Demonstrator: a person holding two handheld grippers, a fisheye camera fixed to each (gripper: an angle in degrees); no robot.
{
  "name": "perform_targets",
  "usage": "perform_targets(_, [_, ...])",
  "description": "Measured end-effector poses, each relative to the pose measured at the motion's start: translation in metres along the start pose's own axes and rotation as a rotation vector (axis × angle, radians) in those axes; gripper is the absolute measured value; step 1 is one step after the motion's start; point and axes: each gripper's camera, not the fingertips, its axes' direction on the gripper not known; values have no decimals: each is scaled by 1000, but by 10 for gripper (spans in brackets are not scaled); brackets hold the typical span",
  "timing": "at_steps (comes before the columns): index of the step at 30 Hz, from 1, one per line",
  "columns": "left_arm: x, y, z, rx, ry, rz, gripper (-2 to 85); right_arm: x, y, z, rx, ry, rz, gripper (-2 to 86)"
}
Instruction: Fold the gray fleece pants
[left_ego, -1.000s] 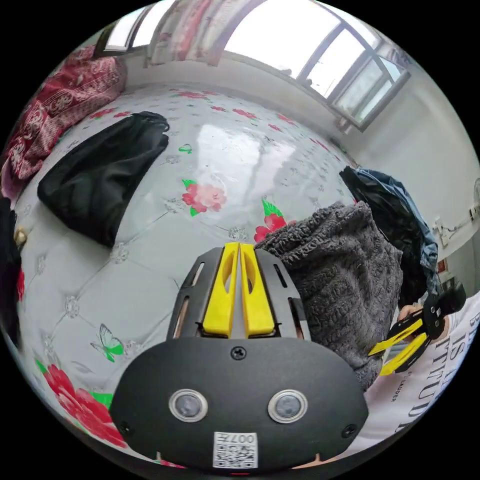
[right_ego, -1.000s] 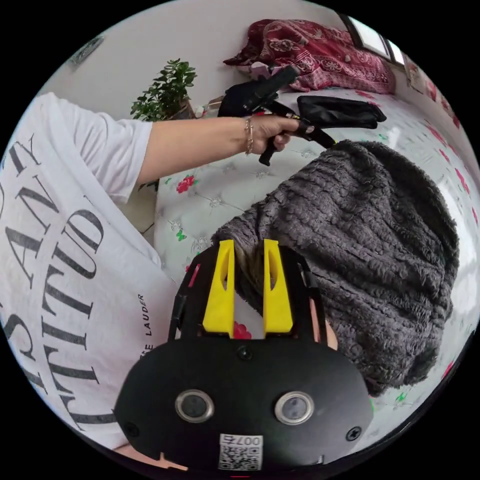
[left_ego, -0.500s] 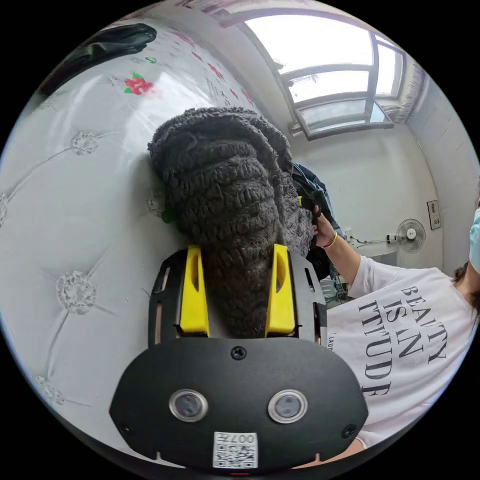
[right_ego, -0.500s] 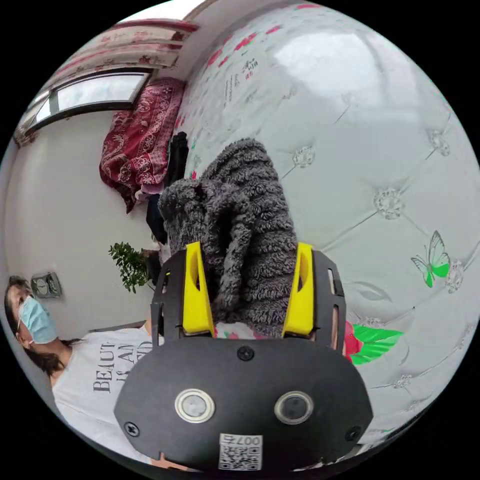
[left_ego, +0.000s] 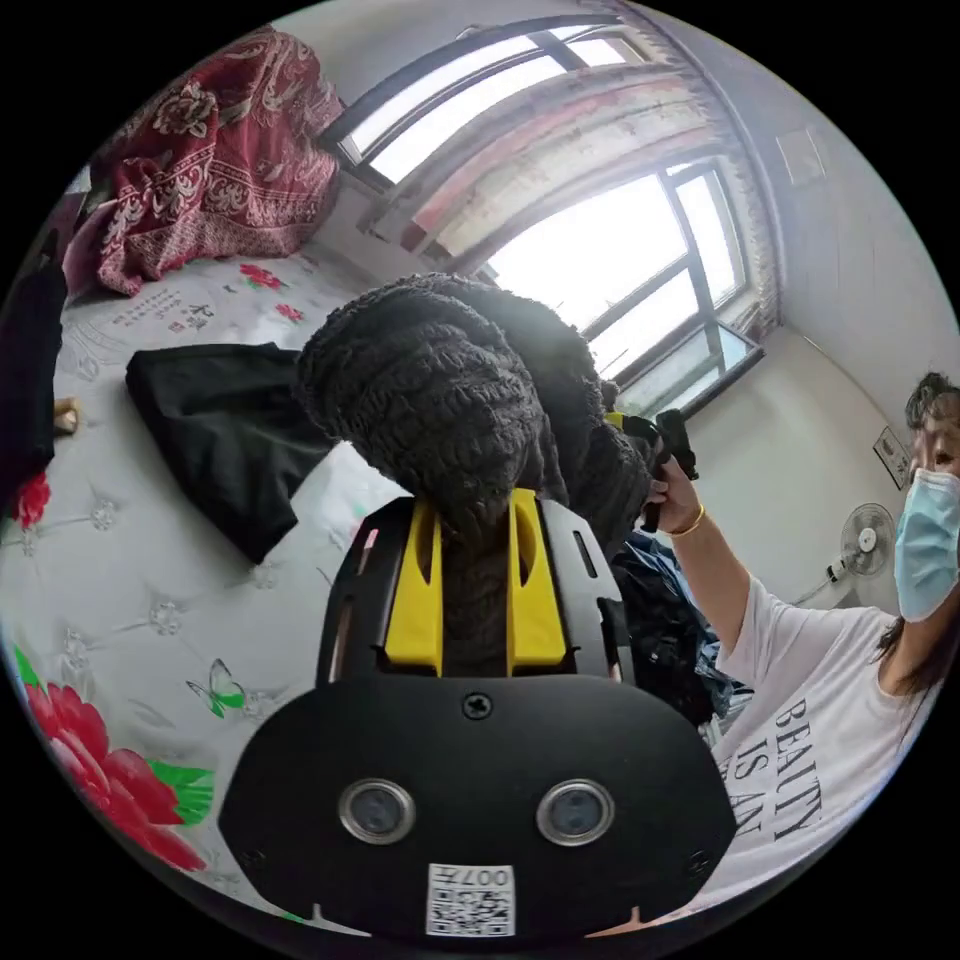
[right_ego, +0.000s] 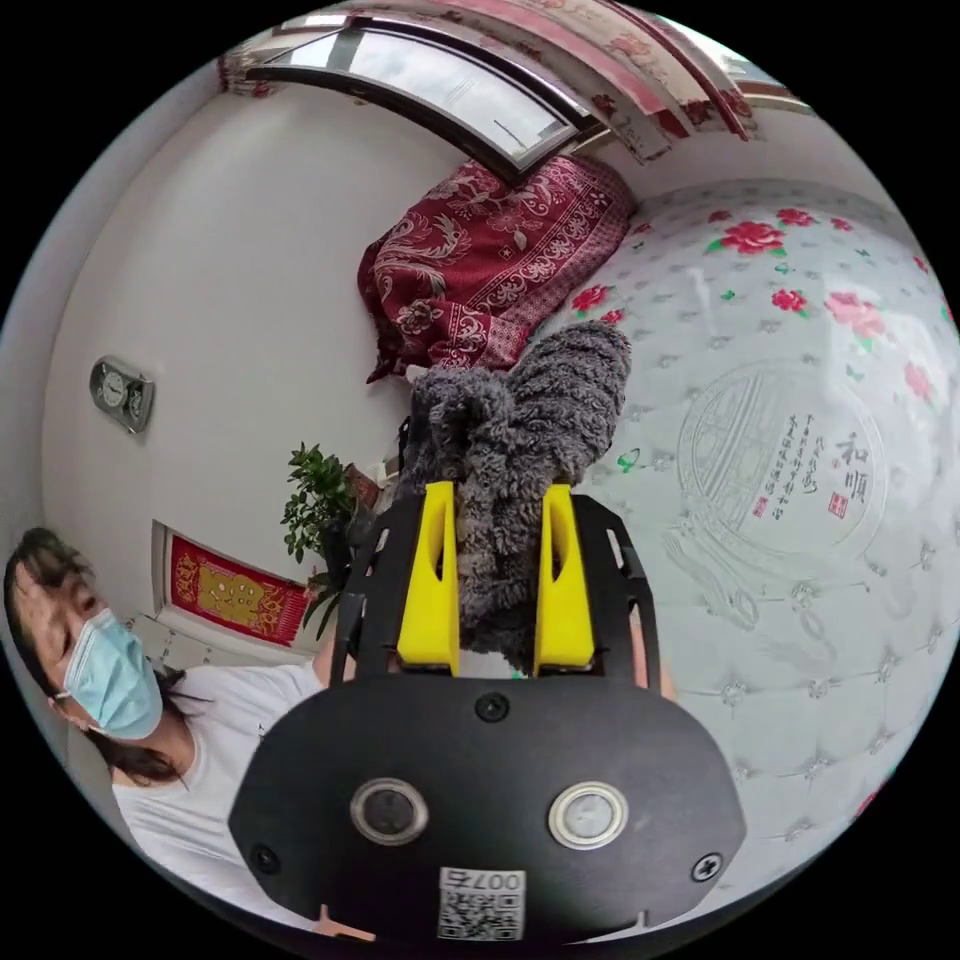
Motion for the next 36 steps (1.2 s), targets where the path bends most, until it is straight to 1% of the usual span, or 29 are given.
perform_targets(1, [-10, -11, -6, 59, -133, -32, 108, -13, -31, 19, 27, 75, -28, 95])
perform_targets(2, [-20, -15, -9, 90, -309, -57, 117, -19, -50, 39, 61, 143, -26, 97])
perform_targets(4, [-32, -9, -12, 72, -488, -129, 116, -18, -56, 77, 57, 194, 1, 99])
perform_targets(6, [-29, 13, -13, 54, -517, -111, 118, -15, -32, 119, -18, 183, 18, 100])
perform_targets(7, [-20, 36, -9, 21, -551, -71, 118, -15, 0, 147, -84, 181, 11, 99])
perform_targets(9, [-1, 79, 8, -86, -632, 7, 117, -14, 68, 183, -193, 201, -16, 96])
perform_targets(10, [14, 113, 22, -180, -685, 69, 113, -11, 125, 203, -291, 224, -22, 94])
perform_targets(11, [31, 148, 37, -279, -696, 130, 105, -6, 186, 217, -399, 264, 6, 92])
perform_targets(12, [39, 166, 44, -325, -691, 154, 102, -4, 217, 219, -444, 282, 25, 91])
perform_targets(13, [57, 199, 55, -402, -671, 184, 95, -5, 278, 214, -511, 317, 73, 89])
perform_targets(14, [75, 229, 66, -482, -622, 214, 94, -17, 328, 192, -504, 341, 104, 86])
perform_targets(15, [85, 242, 71, -521, -600, 233, 92, -25, 351, 178, -515, 360, 123, 85])
perform_targets(16, [104, 266, 81, -585, -578, 280, 85, -43, 385, 155, -551, 433, 152, 84])
perform_targets(17, [122, 288, 92, -640, -569, 339, 76, -65, 413, 135, -601, 527, 153, 83])
perform_targets(20, [167, 331, 125, -768, -548, 483, 63, -116, 458, 105, -639, 709, 110, 84])
perform_targets(22, [192, 349, 143, -817, -521, 542, 57, -126, 482, 116, -706, 725, 113, 85])
perform_targets(24, [214, 363, 158, -861, -483, 554, 54, -117, 514, 150, -853, 666, 160, 88])
perform_targets(25, [227, 372, 169, -901, -452, 553, 53, -139, 515, 144, -698, 740, 117, 88])
perform_targets(26, [239, 381, 178, -945, -446, 550, 52, -152, 519, 145, -624, 767, 65, 88])
perform_targets(27, [245, 386, 181, -951, -451, 554, 51, -157, 519, 144, -599, 774, 59, 88])
perform_targets(30, [270, 412, 194, -996, -488, 596, 47, -167, 527, 123, -458, 736, 122, 89])
perform_targets(32, [276, 438, 209, -1084, -526, 579, 41, -173, 540, 100, -317, 676, 145, 91])
perform_targets(33, [280, 442, 209, -1057, -540, 585, 39, -174, 541, 93, -290, 660, 164, 93])
perform_targets(34, [287, 449, 209, -1042, -572, 611, 38, -174, 543, 75, -232, 698, 234, 95])
perform_targets(35, [293, 454, 211, -1037, -604, 622, 38, -177, 546, 46, -148, 777, 291, 98])
perform_targets(36, [295, 457, 212, -1035, -619, 622, 37, -181, 548, 27, -88, 812, 308, 99])
